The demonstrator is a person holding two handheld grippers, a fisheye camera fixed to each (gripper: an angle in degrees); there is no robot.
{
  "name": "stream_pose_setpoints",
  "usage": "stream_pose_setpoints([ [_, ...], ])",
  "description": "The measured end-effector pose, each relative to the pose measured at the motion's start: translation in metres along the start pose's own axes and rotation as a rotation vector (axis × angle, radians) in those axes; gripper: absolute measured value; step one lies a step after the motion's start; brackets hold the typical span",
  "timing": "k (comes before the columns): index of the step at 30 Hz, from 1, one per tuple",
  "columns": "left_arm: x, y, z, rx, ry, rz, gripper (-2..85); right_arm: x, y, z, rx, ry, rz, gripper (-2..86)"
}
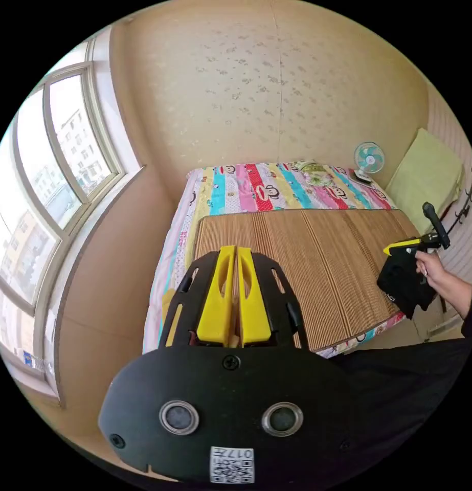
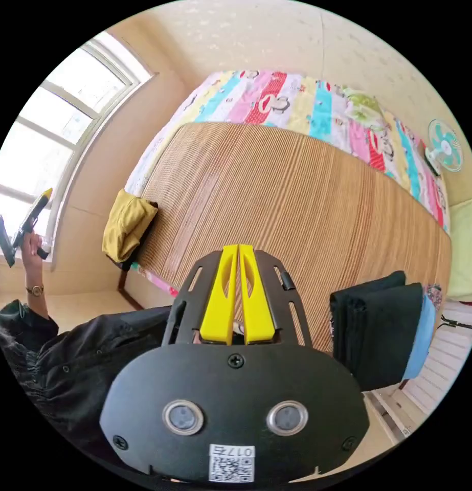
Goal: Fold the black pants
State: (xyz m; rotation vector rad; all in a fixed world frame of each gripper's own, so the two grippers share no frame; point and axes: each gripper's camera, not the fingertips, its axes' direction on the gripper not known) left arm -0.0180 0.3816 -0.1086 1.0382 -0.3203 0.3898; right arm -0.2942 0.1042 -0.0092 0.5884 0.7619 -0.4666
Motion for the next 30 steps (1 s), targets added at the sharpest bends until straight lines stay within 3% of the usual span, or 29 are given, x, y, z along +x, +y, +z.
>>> stream_pose_setpoints([
  [1, 0.018, -0.006, 0.001, 0.024, 0.014, 0.032, -0.9, -0.001, 0.014, -0.027, 0.099, 0.028, -0.009, 0.5],
  [3, 0.092, -0.024, -0.002, 0.149, 0.068, 0.141, -1.0, -0.004, 0.090, -0.118, 0.472, 0.230, 0.062, 0.4],
  [4, 0.109, -0.026, -0.004, 0.184, 0.092, 0.155, -1.0, -0.002, 0.112, -0.135, 0.551, 0.285, 0.115, 0.4],
  [6, 0.167, -0.034, -0.006, 0.295, 0.269, 0.115, -1.0, 0.006, 0.202, -0.181, 0.800, 0.466, 0.296, 0.5],
  [8, 0.206, -0.041, -0.003, 0.315, 0.511, 0.110, -0.9, 0.016, 0.264, -0.195, 0.863, 0.583, 0.333, 0.5],
  [10, 0.244, -0.048, 0.000, 0.314, 0.727, 0.164, -0.9, 0.039, 0.309, -0.196, 0.749, 0.647, 0.349, 0.6],
  [12, 0.288, -0.055, 0.001, 0.303, 0.870, 0.187, -0.7, 0.081, 0.355, -0.191, 0.485, 0.563, 0.412, 0.8],
  [15, 0.327, -0.054, 0.005, 0.302, 0.932, 0.152, -0.8, 0.132, 0.397, -0.180, 0.261, 0.334, 0.491, 1.3],
  [17, 0.342, -0.053, 0.010, 0.298, 0.969, 0.116, -0.9, 0.157, 0.410, -0.175, 0.220, 0.240, 0.496, 2.0],
  [24, 0.390, -0.041, 0.034, 0.228, 1.034, 0.032, -1.0, 0.286, 0.397, -0.141, -0.025, 0.073, 0.511, 11.8],
  [30, 0.409, -0.023, 0.035, 0.136, 0.979, -0.038, -0.7, 0.351, 0.394, -0.076, -0.243, -0.131, 0.571, 11.8],
])
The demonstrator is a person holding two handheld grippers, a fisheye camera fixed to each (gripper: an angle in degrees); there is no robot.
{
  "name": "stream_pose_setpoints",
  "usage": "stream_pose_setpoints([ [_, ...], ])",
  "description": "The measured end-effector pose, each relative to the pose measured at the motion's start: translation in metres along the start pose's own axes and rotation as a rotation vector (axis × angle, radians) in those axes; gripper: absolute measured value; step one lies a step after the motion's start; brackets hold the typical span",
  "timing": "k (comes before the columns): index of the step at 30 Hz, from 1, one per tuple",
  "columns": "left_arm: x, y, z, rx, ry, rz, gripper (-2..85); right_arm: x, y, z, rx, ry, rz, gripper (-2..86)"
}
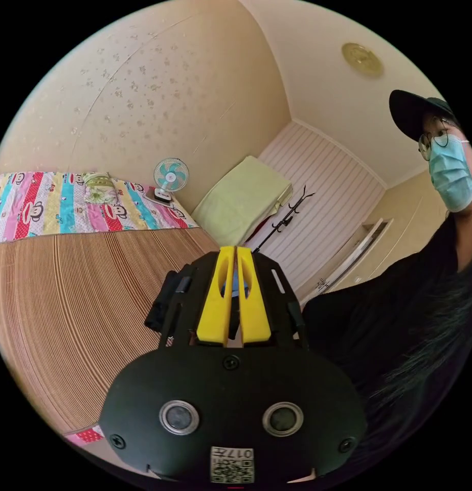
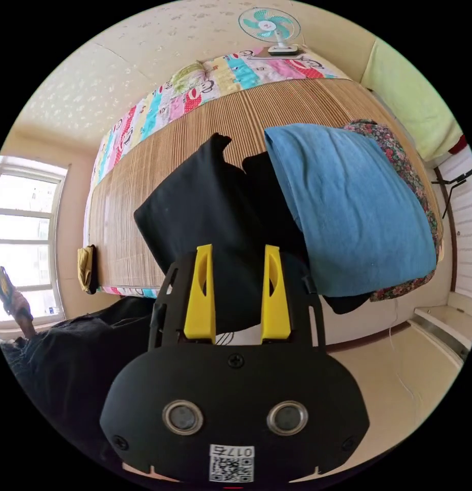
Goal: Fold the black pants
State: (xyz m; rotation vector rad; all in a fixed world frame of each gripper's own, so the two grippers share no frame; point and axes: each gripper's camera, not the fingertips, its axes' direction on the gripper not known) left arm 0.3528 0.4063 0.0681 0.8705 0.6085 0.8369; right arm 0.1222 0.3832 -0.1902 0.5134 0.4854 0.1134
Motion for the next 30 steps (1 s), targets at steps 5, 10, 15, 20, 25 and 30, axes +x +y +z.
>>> stream_pose_setpoints([
  [5, -0.001, 0.012, -0.002, 0.020, -0.044, -0.058, 1.2, -0.007, 0.006, -0.051, 0.079, -0.412, -0.197, 5.3],
  [10, -0.004, 0.015, 0.005, 0.061, -0.060, -0.082, 3.4, -0.056, 0.006, -0.124, 0.252, -0.812, -0.459, 2.7],
  [15, 0.003, 0.003, 0.018, 0.050, -0.045, -0.062, 6.3, -0.132, -0.009, -0.226, 0.459, -1.122, -0.705, 1.6],
  [20, 0.009, -0.003, 0.014, 0.076, -0.075, -0.043, 6.5, -0.152, -0.002, -0.313, 0.638, -1.315, -0.904, 1.5],
  [25, 0.001, 0.008, 0.007, 0.094, -0.113, -0.086, 6.6, -0.091, 0.031, -0.362, 0.870, -1.459, -0.871, 1.7],
  [30, -0.021, 0.026, 0.007, 0.093, -0.068, -0.197, 6.6, -0.017, 0.078, -0.351, 0.849, -1.066, -0.748, 1.8],
])
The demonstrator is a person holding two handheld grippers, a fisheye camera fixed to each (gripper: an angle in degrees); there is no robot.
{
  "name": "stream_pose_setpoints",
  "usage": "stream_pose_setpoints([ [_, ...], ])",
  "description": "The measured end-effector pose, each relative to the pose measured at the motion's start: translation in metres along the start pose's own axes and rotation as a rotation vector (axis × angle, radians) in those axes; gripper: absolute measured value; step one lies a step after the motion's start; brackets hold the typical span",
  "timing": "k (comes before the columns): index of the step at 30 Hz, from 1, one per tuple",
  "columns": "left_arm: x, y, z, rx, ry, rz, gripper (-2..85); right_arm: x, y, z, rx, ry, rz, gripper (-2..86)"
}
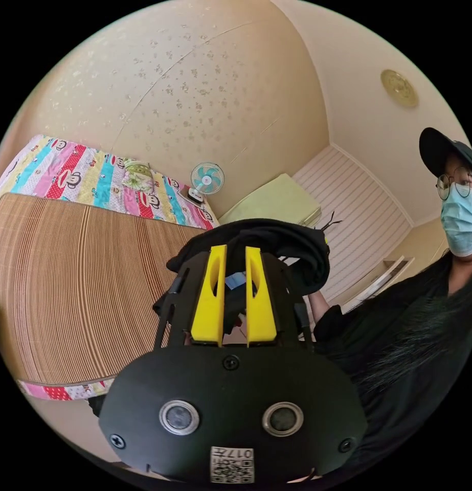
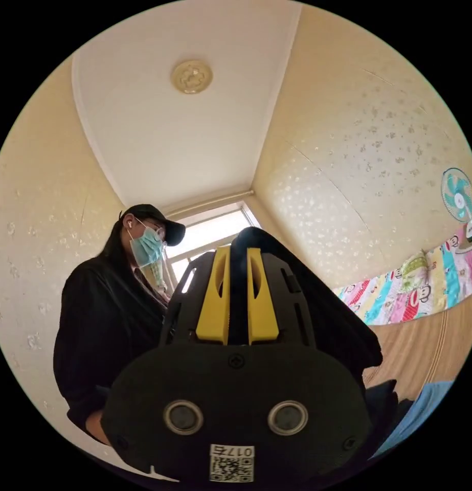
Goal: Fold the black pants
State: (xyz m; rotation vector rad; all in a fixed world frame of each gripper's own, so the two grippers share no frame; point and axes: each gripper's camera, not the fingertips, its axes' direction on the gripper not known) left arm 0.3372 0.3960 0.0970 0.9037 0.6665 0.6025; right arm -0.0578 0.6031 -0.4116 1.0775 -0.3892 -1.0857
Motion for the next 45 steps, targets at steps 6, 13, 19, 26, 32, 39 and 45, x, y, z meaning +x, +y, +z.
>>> stream_pose_setpoints([
  [6, -0.004, 0.000, 0.001, -0.026, -0.036, -0.013, 6.6, 0.037, 0.116, -0.050, -0.256, 0.558, 0.509, 2.6],
  [13, -0.002, -0.008, 0.011, -0.055, -0.027, -0.002, 6.6, 0.074, 0.119, 0.009, -0.565, 1.048, 0.763, 6.1],
  [19, 0.003, -0.014, 0.022, -0.105, -0.009, 0.022, 6.5, 0.136, 0.047, 0.163, -0.588, 0.994, 0.545, 12.4],
  [26, 0.011, -0.004, -0.003, -0.104, -0.113, 0.008, 6.6, 0.253, 0.046, 0.392, -0.836, 1.021, 0.443, 13.6],
  [32, -0.001, 0.024, -0.044, -0.084, -0.230, -0.116, 6.6, 0.327, 0.064, 0.488, -1.098, 1.144, 0.428, 13.8],
  [39, -0.017, 0.044, -0.087, -0.019, -0.235, -0.257, 6.6, 0.303, 0.105, 0.460, -0.945, 1.115, 0.661, 5.0],
  [45, -0.025, 0.035, -0.092, -0.044, -0.140, -0.258, 7.9, 0.117, 0.071, 0.376, -0.428, 0.823, 0.497, 2.8],
])
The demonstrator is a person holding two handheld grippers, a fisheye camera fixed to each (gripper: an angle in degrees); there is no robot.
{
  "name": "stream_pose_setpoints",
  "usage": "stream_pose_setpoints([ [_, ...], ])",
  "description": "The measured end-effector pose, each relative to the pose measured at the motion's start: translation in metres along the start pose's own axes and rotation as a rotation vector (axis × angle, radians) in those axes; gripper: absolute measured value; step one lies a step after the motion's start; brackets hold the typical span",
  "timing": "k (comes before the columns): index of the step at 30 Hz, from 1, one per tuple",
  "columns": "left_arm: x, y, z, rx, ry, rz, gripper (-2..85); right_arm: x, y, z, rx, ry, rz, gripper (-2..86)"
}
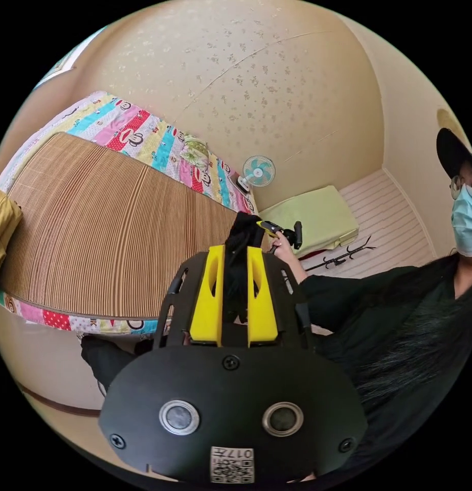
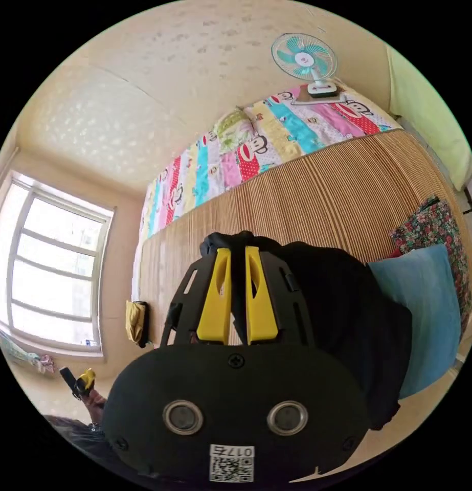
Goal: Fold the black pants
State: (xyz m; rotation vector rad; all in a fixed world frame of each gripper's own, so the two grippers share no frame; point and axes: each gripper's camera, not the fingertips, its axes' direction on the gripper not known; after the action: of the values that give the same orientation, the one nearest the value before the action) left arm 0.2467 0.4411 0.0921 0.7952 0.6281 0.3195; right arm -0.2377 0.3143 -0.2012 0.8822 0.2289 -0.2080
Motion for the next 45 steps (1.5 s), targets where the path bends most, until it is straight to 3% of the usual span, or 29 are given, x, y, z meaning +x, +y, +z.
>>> stream_pose_setpoints([
  [9, 0.038, -0.056, 0.023, -0.146, 0.134, 0.238, 11.4, -0.148, 0.114, -0.229, 0.379, -0.327, -0.510, 1.8],
  [14, 0.048, -0.103, 0.004, -0.076, 0.112, 0.294, 17.6, -0.228, 0.169, -0.336, 0.493, -0.525, -0.778, 1.5],
  [17, 0.044, -0.151, -0.012, -0.004, 0.354, 0.290, 20.0, -0.275, 0.197, -0.392, 0.525, -0.565, -0.955, 1.4],
  [19, 0.046, -0.183, -0.005, -0.049, 0.538, 0.273, 22.1, -0.302, 0.207, -0.414, 0.498, -0.611, -1.042, 1.4],
  [23, 0.070, -0.220, 0.058, -0.475, 1.136, 0.131, 23.9, -0.357, 0.214, -0.425, 0.430, -0.626, -1.096, 1.4],
  [25, 0.083, -0.207, 0.069, -0.595, 1.304, 0.085, 20.8, -0.368, 0.213, -0.417, 0.379, -0.668, -1.091, 1.4],
  [27, 0.079, -0.192, 0.039, -0.499, 1.376, 0.078, 8.2, -0.364, 0.210, -0.406, 0.318, -0.770, -1.019, 1.3],
  [31, 0.048, -0.199, -0.083, -0.078, 1.243, 0.183, 4.6, -0.344, 0.224, -0.400, 0.380, -0.766, -0.976, 1.2],
  [33, 0.051, -0.207, -0.192, 0.195, 0.998, 0.358, 4.2, -0.340, 0.238, -0.399, 0.410, -0.729, -0.977, 1.2],
  [36, 0.089, -0.216, -0.301, 0.386, 0.748, 0.562, 4.0, -0.347, 0.249, -0.396, 0.458, -0.734, -1.015, 1.2],
  [41, 0.161, -0.239, -0.399, 0.553, 0.614, 0.744, 4.0, -0.356, 0.235, -0.401, 0.538, -0.860, -1.028, 1.3],
  [45, 0.201, -0.265, -0.432, 0.628, 0.486, 0.814, 4.1, -0.353, 0.197, -0.390, 0.554, -0.877, -0.836, 1.6],
])
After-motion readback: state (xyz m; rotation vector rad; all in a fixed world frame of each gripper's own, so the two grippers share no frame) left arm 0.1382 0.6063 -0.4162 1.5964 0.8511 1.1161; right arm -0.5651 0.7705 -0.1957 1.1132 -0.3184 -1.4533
